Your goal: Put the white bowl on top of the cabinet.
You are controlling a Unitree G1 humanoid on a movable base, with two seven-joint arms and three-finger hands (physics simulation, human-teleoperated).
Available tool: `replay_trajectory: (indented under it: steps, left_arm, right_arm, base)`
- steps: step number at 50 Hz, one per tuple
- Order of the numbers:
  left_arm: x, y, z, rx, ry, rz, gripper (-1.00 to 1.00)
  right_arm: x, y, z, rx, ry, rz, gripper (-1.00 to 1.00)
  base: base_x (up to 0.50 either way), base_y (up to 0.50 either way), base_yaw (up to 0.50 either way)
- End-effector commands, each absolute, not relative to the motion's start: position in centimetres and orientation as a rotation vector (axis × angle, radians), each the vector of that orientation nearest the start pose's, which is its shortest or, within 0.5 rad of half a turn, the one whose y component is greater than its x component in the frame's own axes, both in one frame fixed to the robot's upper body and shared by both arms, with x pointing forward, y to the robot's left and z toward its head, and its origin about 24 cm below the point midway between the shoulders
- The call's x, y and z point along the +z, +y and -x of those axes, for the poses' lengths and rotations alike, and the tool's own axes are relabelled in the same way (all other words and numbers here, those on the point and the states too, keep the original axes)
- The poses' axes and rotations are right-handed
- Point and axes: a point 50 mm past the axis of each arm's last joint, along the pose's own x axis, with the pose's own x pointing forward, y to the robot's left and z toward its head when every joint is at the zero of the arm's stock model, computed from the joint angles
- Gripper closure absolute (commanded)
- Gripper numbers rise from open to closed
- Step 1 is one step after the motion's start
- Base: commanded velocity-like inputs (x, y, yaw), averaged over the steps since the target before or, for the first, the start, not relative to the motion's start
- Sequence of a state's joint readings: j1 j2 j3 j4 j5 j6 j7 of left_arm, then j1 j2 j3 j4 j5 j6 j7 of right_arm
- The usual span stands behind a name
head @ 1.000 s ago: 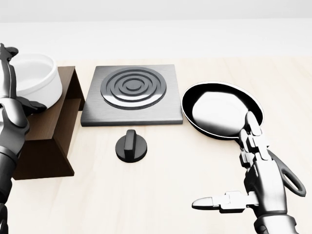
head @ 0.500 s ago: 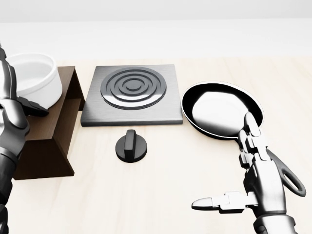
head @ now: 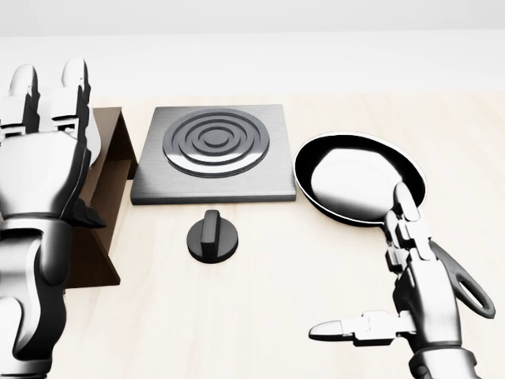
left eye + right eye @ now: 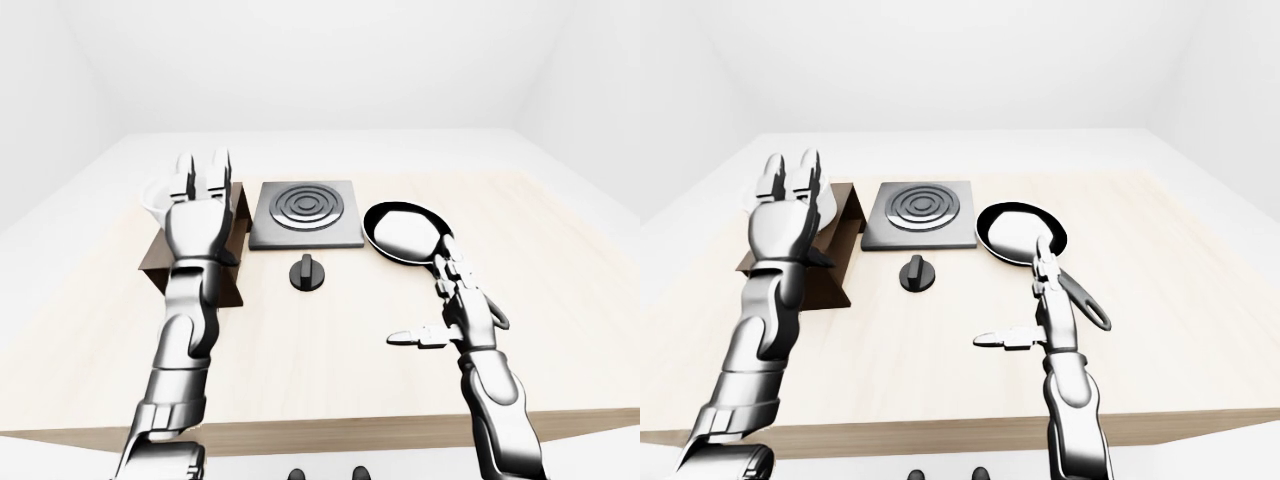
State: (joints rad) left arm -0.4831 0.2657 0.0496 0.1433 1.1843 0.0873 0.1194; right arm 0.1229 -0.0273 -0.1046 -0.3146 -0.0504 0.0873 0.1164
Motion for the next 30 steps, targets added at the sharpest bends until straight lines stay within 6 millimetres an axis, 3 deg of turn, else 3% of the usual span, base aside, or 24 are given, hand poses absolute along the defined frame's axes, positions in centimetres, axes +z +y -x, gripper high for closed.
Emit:
replay_trajectory:
  steps: [1, 8, 11, 15, 19, 20, 23, 24, 30]
  left_arm:
    - [18.2, 16.9, -25.6, 0.451, -0.367, -1.505, -1.00]
    - [18.3, 16.0, -23.9, 0.459, -0.425, -1.370, -1.00]
    - [17.5, 14.3, -22.3, 0.343, -0.454, -1.198, -1.00]
    - [15.6, 12.5, -21.2, 0.153, -0.412, -1.029, -1.00]
    - [12.3, 10.7, -21.0, -0.022, -0.322, -0.864, -1.00]
    - [10.7, 10.3, -21.1, -0.081, -0.268, -0.826, -1.00]
    - [9.8, 10.0, -21.1, -0.150, -0.227, -0.724, -1.00]
    - [8.8, 9.8, -21.3, -0.209, -0.177, -0.618, -1.00]
    - [4.6, 9.8, -22.5, -0.285, -0.016, -0.477, -1.00]
  right_arm:
    - [7.8, -17.9, -22.6, -0.021, -0.095, 0.108, -1.00]
    - [7.7, -18.0, -22.6, -0.023, -0.093, 0.108, -1.00]
    - [7.8, -18.1, -22.8, -0.030, -0.096, 0.107, -1.00]
    - [7.7, -18.0, -23.3, -0.035, -0.093, 0.102, -1.00]
    - [7.8, -18.1, -23.9, -0.040, -0.100, 0.094, -1.00]
    - [8.1, -18.2, -24.3, -0.047, -0.112, 0.085, -1.00]
    - [8.5, -18.3, -24.9, -0.052, -0.128, 0.076, -1.00]
    - [9.2, -18.2, -25.2, -0.056, -0.156, 0.074, -1.00]
    - [9.8, -17.7, -26.3, -0.060, -0.178, 0.064, -1.00]
  base:
    - [0.00, 0.00, 0.00]
    - [0.00, 0.00, 0.00]
    - [0.00, 0.00, 0.00]
    - [0.00, 0.00, 0.00]
    - [0.00, 0.00, 0.00]
    - [0.00, 0.00, 0.00]
    - [0.00, 0.00, 0.00]
    - [0.00, 0.00, 0.00]
    - [0.00, 0.00, 0.00]
